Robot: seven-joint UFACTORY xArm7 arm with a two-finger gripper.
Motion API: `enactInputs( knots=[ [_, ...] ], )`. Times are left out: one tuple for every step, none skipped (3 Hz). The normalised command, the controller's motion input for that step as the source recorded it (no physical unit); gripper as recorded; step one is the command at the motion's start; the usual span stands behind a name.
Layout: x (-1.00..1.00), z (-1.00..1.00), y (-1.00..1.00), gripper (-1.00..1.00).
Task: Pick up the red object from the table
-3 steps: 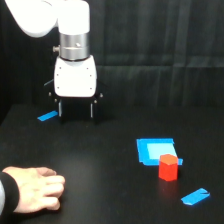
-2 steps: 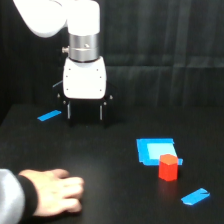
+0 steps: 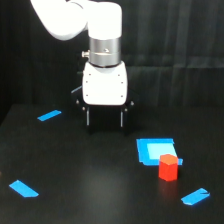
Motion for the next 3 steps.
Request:
enactInputs(
  knots=[
    [0.84, -0.31, -0.62, 1.00],
    [0.86, 0.08, -0.57, 1.00],
    [0.72, -0.17, -0.74, 1.00]
  ],
)
